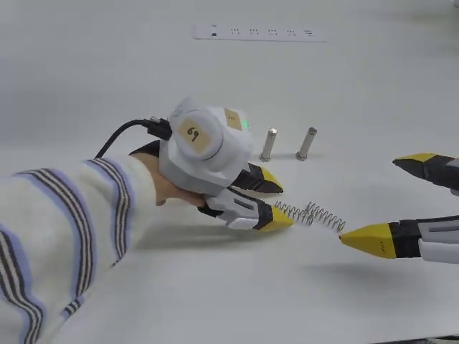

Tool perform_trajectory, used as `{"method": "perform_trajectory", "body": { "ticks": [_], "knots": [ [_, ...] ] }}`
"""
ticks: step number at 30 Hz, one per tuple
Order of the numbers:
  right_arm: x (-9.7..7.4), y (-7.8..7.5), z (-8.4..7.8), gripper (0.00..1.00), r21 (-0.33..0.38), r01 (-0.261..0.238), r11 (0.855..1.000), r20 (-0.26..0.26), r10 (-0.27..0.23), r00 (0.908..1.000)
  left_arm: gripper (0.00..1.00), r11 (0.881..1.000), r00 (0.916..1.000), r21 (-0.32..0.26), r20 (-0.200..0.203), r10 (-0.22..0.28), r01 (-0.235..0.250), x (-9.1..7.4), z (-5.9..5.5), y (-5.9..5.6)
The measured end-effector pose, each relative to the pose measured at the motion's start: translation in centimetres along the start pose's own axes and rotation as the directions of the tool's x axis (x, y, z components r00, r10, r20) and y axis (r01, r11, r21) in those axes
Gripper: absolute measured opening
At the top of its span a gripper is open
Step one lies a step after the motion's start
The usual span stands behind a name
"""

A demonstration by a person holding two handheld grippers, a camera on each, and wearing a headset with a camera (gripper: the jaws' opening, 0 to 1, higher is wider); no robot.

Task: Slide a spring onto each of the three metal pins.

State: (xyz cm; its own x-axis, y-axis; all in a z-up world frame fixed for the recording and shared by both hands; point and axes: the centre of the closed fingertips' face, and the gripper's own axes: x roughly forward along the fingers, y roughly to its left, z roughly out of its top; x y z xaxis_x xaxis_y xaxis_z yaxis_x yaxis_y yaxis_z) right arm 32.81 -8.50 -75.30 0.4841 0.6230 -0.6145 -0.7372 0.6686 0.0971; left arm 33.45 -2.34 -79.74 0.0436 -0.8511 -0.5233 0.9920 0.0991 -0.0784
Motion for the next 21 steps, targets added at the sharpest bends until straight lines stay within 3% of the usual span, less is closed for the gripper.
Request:
{"method": "perform_trajectory", "body": {
  "ticks": [5,10,21],
  "knots": [
    [-0.29,-0.12,-0.12,0.97,0.001,0.006,1.000,-0.004,-0.006,1.0000,0.11,1.000,0.9992,0.016,-0.033,-0.023,0.023,0.31,-0.66,-0.72],
    [-0.45,-0.16,-0.06,0.97,0.001,0.007,1.000,-0.002,-0.007,1.0000,0.06,0.999,0.9992,0.053,-0.039,0.003,-0.001,0.12,-0.65,-0.34],
    [-0.48,0.06,-0.11,0.96,-0.007,0.004,1.000,-0.006,-0.004,1.0000,0.03,0.998,0.9979,0.047,-0.058,-0.030,0.033,-0.27,-1.00,-1.04]
  ]
}}
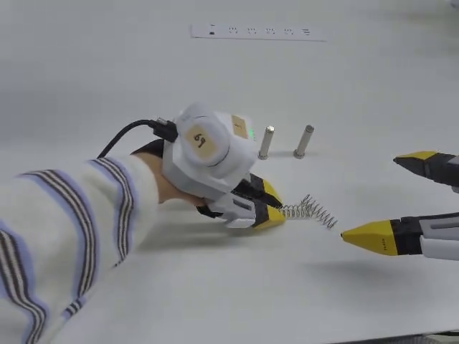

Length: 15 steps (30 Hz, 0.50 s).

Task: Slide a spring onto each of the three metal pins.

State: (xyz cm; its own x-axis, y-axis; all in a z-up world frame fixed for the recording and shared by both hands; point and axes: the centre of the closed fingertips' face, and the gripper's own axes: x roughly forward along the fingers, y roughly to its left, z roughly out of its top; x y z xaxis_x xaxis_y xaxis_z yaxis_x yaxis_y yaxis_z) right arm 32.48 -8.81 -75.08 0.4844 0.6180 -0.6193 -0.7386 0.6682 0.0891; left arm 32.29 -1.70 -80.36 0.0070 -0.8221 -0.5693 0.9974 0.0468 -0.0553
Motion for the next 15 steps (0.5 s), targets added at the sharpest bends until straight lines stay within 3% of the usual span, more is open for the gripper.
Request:
{"method": "perform_trajectory", "body": {
  "ticks": [15],
  "knots": [
    [0.3,0.2,0.0,0.95,-0.017,-0.008,1.000,-0.015,0.008,0.9999,0.03,1.000,0.9996,-0.022,-0.020,-0.018,0.018,-1.2,-0.8,-0.7]
  ]
}}
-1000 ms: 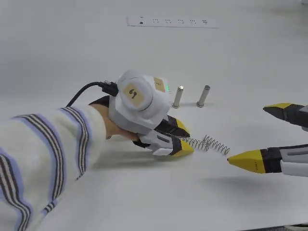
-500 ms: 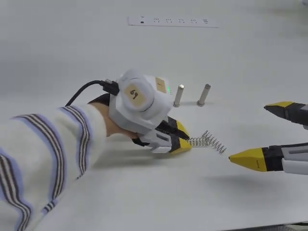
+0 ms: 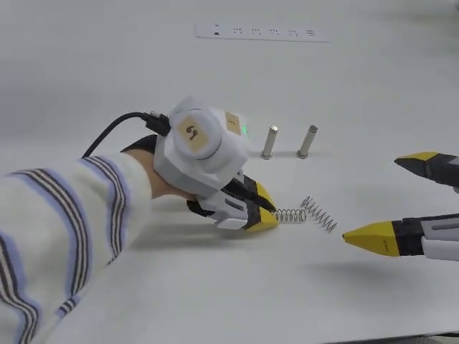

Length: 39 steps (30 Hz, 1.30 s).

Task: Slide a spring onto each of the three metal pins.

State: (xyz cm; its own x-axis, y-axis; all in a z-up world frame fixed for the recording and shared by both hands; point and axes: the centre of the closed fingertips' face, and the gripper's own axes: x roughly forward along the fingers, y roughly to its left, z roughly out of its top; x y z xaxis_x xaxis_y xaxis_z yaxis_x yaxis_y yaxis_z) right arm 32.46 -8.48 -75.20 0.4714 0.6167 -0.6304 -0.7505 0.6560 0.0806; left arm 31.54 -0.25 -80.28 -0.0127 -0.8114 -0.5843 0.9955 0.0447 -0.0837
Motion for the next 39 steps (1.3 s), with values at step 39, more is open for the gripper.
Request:
{"method": "perform_trajectory", "body": {
  "ticks": [39],
  "knots": [
    [1.0,2.0,1.4,0.77,-0.025,-0.138,0.990,0.048,0.139,0.9891,0.03,0.998,0.9987,-0.053,0.035,-0.037,0.039,-4.6,0.1,-1.2]
  ]
}}
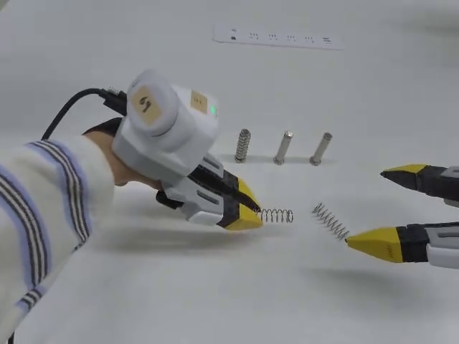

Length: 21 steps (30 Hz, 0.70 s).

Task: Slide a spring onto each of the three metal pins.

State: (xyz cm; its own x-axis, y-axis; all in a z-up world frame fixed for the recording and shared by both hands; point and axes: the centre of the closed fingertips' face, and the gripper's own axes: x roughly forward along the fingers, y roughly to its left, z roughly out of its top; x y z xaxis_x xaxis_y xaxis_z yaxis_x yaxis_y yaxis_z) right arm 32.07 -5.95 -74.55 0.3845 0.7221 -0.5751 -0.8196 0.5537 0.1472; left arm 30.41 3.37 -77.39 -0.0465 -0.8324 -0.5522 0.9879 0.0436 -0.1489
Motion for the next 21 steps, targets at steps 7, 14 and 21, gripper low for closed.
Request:
{"method": "perform_trajectory", "body": {
  "ticks": [7,14,21],
  "knots": [
    [0.6,1.8,1.1,0.65,-0.013,-0.100,0.995,0.044,0.100,0.9940,0.03,1.000,0.9998,-0.003,0.021,0.006,-0.006,-0.1,0.6,0.1],
    [1.1,2.8,1.9,0.59,-0.041,-0.152,0.987,0.059,0.155,0.9862,0.03,1.000,0.9990,-0.002,0.044,0.006,-0.006,-0.2,1.5,0.1],
    [2.1,3.8,2.0,0.51,-0.064,-0.203,0.977,0.040,0.206,0.9777,0.03,1.000,0.9986,0.006,0.054,0.001,-0.001,-0.3,2.0,-0.1]
  ]
}}
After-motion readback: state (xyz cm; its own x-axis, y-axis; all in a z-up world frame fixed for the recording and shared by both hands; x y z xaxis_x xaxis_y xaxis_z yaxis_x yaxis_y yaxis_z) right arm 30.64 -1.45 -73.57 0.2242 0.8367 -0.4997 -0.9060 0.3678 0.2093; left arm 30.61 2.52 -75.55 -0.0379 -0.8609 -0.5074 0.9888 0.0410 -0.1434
